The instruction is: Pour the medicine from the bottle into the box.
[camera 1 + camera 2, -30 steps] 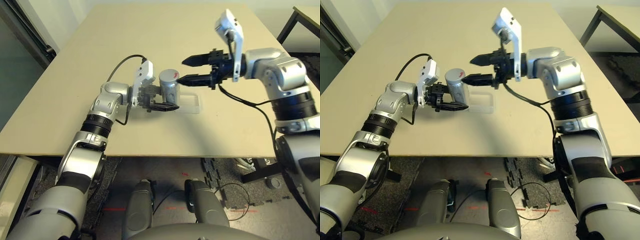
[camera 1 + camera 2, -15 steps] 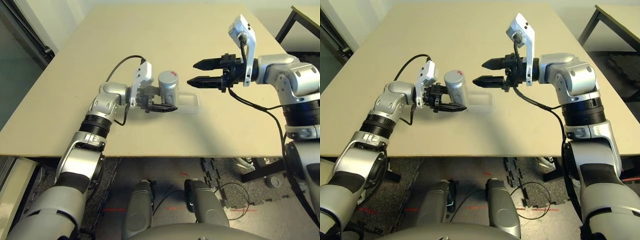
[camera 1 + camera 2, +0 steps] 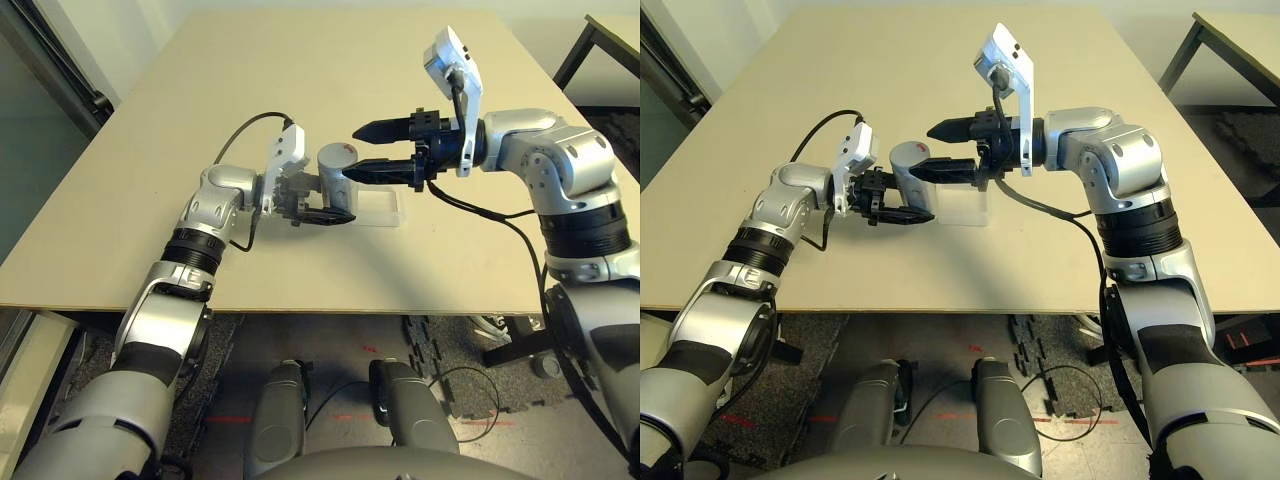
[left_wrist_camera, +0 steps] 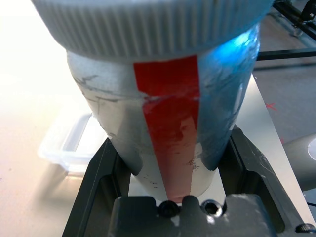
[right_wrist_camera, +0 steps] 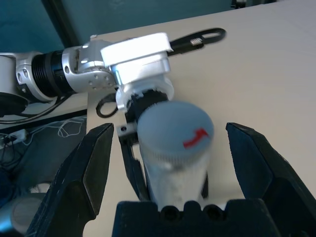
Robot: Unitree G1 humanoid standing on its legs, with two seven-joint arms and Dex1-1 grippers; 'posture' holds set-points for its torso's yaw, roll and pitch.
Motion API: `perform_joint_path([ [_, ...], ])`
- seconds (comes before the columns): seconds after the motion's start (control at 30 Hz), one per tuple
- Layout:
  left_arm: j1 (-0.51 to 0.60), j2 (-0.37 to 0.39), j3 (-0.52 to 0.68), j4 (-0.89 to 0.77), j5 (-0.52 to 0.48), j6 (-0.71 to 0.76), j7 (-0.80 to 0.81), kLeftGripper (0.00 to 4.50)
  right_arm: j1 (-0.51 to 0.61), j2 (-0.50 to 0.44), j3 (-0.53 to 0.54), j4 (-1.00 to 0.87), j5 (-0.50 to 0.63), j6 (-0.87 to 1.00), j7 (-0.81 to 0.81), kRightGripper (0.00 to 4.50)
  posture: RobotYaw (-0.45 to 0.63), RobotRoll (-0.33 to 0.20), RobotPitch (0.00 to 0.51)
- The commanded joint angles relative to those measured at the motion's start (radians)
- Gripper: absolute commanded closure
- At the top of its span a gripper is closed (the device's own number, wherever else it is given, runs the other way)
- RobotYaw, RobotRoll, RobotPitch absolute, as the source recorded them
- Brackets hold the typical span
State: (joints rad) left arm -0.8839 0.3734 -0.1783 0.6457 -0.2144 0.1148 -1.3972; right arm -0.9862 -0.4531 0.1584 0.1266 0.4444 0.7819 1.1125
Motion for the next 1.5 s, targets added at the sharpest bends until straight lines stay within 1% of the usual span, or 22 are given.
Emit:
perform_joint_path([
  [0.03,-0.002,0.002,-0.013,-0.003,0.018,-0.006,-0.01,1.8,-0.024,0.017,0.036,0.033,-0.03,-0.039,0.004,0.0,-0.02,0.0,0.107],
  [0.23,0.002,-0.004,-0.015,-0.012,0.017,-0.002,-0.009,1.8,-0.052,0.063,0.05,0.098,-0.07,-0.087,-0.007,0.0,-0.02,0.0,0.111],
  [0.4,0.007,-0.004,-0.016,-0.02,0.015,0.001,-0.011,1.8,-0.061,0.067,0.037,0.124,-0.083,-0.095,-0.005,0.0,-0.02,0.0,0.112],
  [0.53,0.015,-0.003,-0.016,-0.028,0.013,0.005,-0.01,1.8,-0.053,0.049,0.022,0.124,-0.081,-0.088,-0.005,0.0,-0.02,0.0,0.113],
  [1.13,0.014,0.007,-0.009,-0.018,0.013,0.003,-0.004,1.8,0.018,-0.1,-0.064,0.109,-0.044,-0.069,-0.035,0.0,-0.03,0.0,0.111],
  [1.33,0.017,0.008,-0.007,-0.018,0.015,0.002,-0.006,1.8,0.036,-0.127,-0.084,0.103,-0.039,-0.06,-0.042,0.0,-0.03,0.0,0.109],
  [1.5,0.016,0.008,-0.007,-0.008,0.017,-0.004,-0.007,1.8,0.053,-0.14,-0.089,0.061,-0.014,-0.017,-0.03,0.0,-0.03,0.0,0.107],
])
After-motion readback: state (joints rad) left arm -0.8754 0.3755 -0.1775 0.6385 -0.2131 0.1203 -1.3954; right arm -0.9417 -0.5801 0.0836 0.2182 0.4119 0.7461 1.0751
